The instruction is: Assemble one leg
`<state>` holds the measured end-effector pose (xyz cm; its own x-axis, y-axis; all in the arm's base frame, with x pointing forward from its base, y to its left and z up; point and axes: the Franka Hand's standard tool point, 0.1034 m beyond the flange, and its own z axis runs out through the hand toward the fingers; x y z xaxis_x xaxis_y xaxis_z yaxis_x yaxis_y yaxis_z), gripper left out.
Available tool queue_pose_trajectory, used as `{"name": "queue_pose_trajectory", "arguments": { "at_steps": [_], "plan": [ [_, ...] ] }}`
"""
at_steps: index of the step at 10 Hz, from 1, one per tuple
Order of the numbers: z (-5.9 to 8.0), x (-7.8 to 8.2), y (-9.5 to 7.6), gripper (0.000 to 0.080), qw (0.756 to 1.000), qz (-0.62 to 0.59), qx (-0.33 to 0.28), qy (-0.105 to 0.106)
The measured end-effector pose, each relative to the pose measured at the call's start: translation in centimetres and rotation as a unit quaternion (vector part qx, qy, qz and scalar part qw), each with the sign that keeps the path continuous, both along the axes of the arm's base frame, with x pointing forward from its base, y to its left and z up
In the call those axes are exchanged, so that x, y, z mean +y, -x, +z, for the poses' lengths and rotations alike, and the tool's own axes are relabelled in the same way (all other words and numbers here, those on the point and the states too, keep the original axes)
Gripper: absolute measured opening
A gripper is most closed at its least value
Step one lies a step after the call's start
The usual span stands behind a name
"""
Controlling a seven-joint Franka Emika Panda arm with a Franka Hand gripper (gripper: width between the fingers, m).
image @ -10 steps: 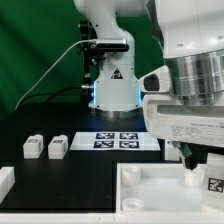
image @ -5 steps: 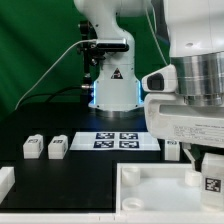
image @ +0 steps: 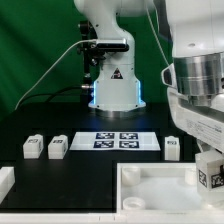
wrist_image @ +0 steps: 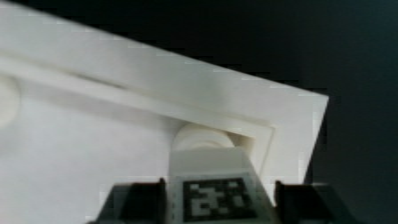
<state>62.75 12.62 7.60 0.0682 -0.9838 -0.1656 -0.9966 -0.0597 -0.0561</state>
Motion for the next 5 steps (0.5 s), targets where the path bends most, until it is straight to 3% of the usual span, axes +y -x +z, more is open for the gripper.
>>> {"name": "queue_pose_trajectory", "arguments": {
  "at_steps": [1,5],
  "plan": [
    [-0.08,-0.11,-0.23,0.0293,0.999,-0.053,-0.002,-0.005],
    [-0.19,-0.05,-0.19,0.0293,1.0,-0.024,-0.011,-0.003]
  ]
}}
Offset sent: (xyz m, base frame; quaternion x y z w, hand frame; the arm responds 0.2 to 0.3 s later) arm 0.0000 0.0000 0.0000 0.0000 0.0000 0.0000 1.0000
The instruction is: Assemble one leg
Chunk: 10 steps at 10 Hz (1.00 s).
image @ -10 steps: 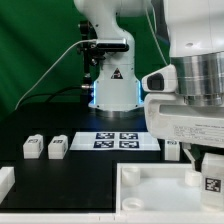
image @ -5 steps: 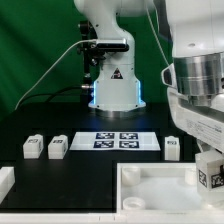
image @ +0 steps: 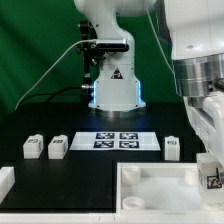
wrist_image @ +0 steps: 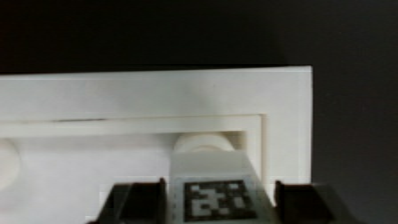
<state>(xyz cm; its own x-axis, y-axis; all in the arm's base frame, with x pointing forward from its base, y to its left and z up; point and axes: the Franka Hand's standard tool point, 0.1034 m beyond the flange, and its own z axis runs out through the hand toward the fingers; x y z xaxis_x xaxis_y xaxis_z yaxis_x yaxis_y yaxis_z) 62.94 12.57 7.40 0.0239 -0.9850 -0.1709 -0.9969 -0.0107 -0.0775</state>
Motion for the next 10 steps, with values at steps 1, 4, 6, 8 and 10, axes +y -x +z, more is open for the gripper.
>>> {"name": "queue_pose_trajectory", "arguments": {
  "at_steps": [1,4,6,8,10],
  "plan": [
    [-0.01,0.01,0.02,0.0372,1.0,0.005,-0.002,0.001],
    [0.59,-0.16,0.2,0.062,0.972,0.228,-0.048,0.03],
    [0.43,-0.32,0.24,0.0644,0.942,0.328,-0.062,0.041],
    [0.07,-0.18,0.12,0.0648,0.873,0.479,-0.061,0.07],
    [-0.05,0.14,-0.36,0.0649,0.855,0.509,-0.063,0.076]
  ]
}}
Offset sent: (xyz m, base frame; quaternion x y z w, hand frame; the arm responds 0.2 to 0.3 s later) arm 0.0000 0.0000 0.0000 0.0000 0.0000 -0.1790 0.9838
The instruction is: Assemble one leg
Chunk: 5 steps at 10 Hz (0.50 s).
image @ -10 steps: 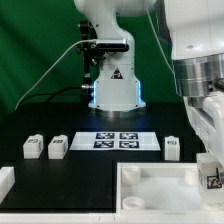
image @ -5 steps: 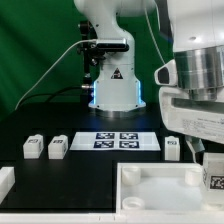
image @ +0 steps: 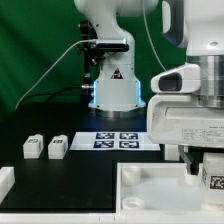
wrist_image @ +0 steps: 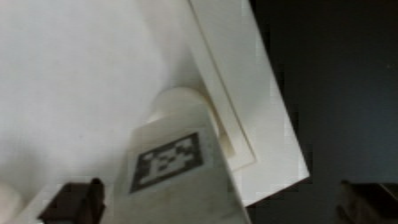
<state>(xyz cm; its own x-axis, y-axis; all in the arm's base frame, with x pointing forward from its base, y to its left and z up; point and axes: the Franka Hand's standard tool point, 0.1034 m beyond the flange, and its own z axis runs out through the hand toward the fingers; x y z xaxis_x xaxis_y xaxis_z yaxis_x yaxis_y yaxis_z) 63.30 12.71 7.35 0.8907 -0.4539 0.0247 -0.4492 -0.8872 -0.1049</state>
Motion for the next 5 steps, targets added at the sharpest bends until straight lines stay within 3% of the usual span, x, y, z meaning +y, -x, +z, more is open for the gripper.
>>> {"name": "queue_pose_trajectory", "arguments": {
  "at_steps": [1,2,3,4,5],
  "plan": [
    [-0.05,-0.05,0.03,0.0649,1.0,0.001,0.0,0.0],
    [-0.05,0.03,0.04,0.0513,1.0,-0.026,0.003,-0.003],
    [-0.06,0.09,0.06,0.0513,0.997,-0.071,0.007,-0.007],
    [-0.1,0.13,0.12,0.0328,0.993,-0.12,0.012,-0.012],
    [-0.27,-0.23,0.38,0.0297,0.988,-0.153,0.021,-0.013]
  ]
}}
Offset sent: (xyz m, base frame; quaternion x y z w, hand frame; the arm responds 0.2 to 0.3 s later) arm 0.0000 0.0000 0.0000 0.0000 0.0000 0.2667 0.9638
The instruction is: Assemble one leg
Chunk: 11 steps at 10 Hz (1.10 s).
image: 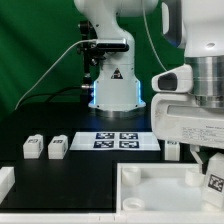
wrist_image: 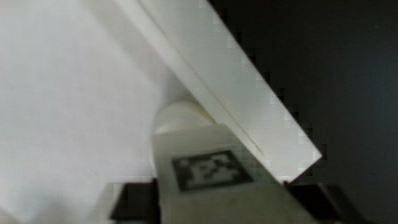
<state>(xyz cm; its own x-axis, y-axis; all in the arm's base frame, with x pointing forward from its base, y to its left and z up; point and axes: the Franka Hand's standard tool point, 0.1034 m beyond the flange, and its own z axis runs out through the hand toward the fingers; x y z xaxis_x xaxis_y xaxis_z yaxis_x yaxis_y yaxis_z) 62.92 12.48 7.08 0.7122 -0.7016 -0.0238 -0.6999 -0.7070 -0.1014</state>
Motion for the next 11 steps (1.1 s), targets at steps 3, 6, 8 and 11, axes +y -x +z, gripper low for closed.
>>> {"name": "queue_pose_trajectory", "arguments": {
  "at_steps": [3,6,8,11],
  "plan": [
    [0.38,-0.18,-0.33,0.0297,0.967,-0.253,0.022,-0.028],
    [0.02,-0.36,-0.45,0.0297,0.929,-0.365,0.031,-0.05],
    [0.0,-0.37,-0.44,0.0297,0.929,-0.365,0.031,-0.05],
    [0.0,-0.37,-0.44,0.0477,0.939,-0.339,0.028,-0.048]
  ]
}}
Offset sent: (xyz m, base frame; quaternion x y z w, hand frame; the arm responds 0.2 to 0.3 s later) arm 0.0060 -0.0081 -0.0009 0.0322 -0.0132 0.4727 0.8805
